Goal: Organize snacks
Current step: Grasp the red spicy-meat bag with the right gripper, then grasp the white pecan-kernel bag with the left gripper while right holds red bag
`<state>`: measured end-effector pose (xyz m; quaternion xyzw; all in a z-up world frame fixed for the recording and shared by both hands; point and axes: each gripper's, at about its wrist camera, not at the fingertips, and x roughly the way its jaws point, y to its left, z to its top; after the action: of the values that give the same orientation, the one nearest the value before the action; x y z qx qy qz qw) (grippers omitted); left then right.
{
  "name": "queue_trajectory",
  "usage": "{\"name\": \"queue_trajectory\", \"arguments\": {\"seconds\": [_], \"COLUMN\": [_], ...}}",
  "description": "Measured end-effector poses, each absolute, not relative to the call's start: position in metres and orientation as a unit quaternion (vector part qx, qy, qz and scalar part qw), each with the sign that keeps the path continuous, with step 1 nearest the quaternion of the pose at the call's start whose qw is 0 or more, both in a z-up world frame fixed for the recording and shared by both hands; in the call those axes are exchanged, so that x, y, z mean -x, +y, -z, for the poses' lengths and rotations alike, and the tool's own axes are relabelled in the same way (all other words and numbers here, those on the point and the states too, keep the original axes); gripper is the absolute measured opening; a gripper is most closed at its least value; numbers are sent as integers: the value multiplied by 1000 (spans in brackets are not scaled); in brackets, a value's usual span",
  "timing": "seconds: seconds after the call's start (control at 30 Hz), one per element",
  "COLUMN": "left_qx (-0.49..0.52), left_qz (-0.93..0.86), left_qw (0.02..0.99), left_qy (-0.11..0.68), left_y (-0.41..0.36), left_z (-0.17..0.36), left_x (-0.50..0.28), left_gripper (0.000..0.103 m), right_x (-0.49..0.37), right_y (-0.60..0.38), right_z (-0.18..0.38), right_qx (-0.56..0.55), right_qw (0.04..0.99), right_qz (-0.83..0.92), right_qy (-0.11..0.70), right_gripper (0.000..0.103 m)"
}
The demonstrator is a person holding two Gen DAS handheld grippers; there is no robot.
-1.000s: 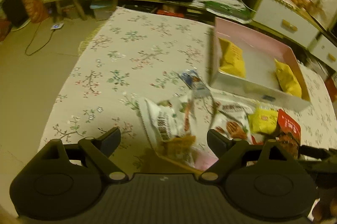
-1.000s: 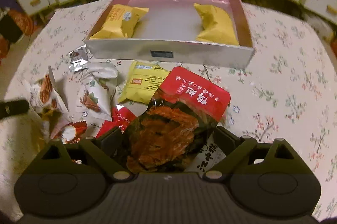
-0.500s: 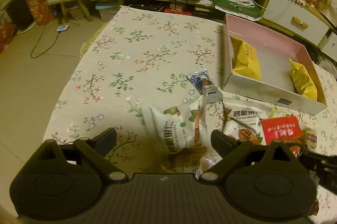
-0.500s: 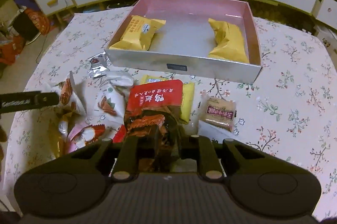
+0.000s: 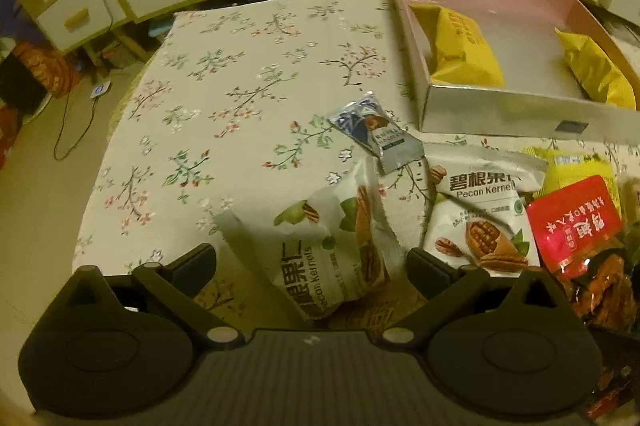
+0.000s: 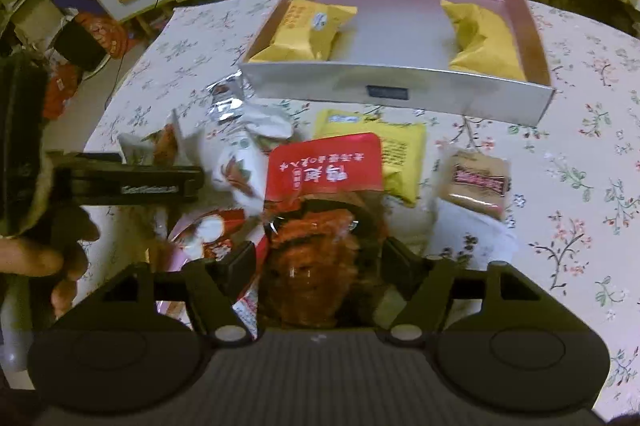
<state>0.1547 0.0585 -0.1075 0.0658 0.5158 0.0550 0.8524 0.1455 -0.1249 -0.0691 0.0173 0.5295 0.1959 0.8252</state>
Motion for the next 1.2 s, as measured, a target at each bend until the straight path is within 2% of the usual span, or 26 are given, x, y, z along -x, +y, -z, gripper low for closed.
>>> {"name": "queue_trajectory", "arguments": {"seconds": [0.03,0.13,0.2,0.23,0.27,0.3,0.33,0.37,0.5,0.53,0.63,0.67,0.73,1.2], "left_qx": [-67,-72,-73,-69,-64,-62,-57,-53,-53,-47,-34,-32,-21,36], "left_qz": [-48,-38,-33,-33,-31,-26,-24,-24,-12,-9,1,4,9,42], "left_qw": [853,855,854,854,854,852,851,850,855,857,864,867,869,879], "left_qy": [515,511,515,515,516,519,522,523,515,513,502,497,494,473], "left_y": [58,55,55,55,56,56,58,60,62,64,69,71,74,90], "left_z": [107,105,104,103,102,101,101,100,95,92,81,77,71,46], "left_x": [-155,-153,-152,-151,-150,-150,-150,-150,-147,-147,-146,-145,-143,-135], "left_gripper": [92,89,68,62,52,28,23,22,16,11,5,4,2,1], "right_x": [-144,-138,-138,-138,-138,-139,-139,-139,-134,-133,-129,-128,-128,-124], "right_y": [-121,-116,-118,-120,-121,-123,-125,-127,-125,-124,-123,-123,-122,-136], "right_z": [70,71,69,68,66,64,63,62,60,60,49,45,39,-5], "right_qx": [-2,26,19,16,11,10,3,-4,0,-2,-6,-7,-10,-20], "right_qw": [829,835,834,833,832,834,833,830,827,825,826,827,828,852], "right_qz": [-195,-192,-195,-195,-199,-197,-198,-201,-216,-220,-236,-239,-242,-250], "right_qy": [525,515,516,517,518,516,517,519,519,520,512,509,506,459], "right_gripper": [68,60,54,50,49,21,20,16,15,14,10,4,3,0]}}
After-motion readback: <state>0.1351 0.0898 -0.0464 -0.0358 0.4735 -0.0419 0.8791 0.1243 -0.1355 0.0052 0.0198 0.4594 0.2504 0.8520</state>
